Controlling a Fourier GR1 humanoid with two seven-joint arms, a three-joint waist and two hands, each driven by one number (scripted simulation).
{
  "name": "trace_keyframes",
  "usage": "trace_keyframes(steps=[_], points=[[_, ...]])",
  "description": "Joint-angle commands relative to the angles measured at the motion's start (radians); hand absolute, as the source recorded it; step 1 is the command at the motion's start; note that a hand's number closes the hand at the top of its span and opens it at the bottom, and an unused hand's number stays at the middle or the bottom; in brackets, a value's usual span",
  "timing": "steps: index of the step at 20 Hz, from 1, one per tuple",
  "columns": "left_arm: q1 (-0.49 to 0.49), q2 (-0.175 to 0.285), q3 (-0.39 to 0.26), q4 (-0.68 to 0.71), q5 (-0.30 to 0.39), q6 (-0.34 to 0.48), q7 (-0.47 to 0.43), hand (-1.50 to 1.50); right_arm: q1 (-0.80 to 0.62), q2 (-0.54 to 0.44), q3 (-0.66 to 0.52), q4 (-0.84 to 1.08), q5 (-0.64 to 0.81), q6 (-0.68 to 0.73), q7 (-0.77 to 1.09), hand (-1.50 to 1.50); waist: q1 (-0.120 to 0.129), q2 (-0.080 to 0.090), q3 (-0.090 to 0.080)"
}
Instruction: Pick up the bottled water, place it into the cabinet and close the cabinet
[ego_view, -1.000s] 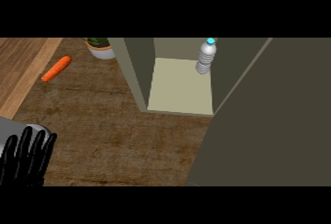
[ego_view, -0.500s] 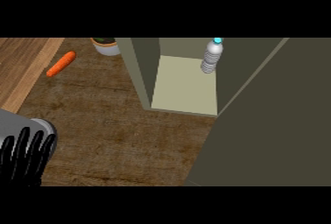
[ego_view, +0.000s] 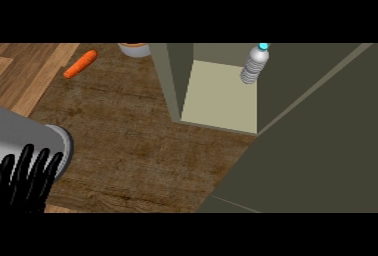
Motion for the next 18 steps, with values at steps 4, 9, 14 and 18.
trace_keyframes(steps=[4, 9, 14, 18], points=[[0.015, -0.001, 0.018, 0.006, 0.011, -0.001, -0.005, -1.5, -0.02, 0.136, -0.104, 0.124, -0.007, -0.231, -0.027, 1.5, -0.044, -0.005, 0.004], [0.023, -0.006, 0.038, -0.002, 0.022, 0.007, -0.011, -1.5, 0.009, 0.137, -0.203, 0.129, 0.006, -0.317, -0.076, 1.5, -0.064, -0.004, 0.007], [0.034, 0.008, 0.031, 0.014, 0.028, -0.026, -0.005, -1.5, -0.093, 0.138, -0.292, 0.22, -0.006, -0.4, -0.104, 1.5, -0.034, -0.002, 0.006], [0.016, 0.005, 0.036, 0.018, 0.025, -0.028, -0.004, -1.5, -0.281, 0.141, -0.359, 0.36, -0.027, -0.547, -0.115, 1.5, -0.028, -0.009, 0.009]])
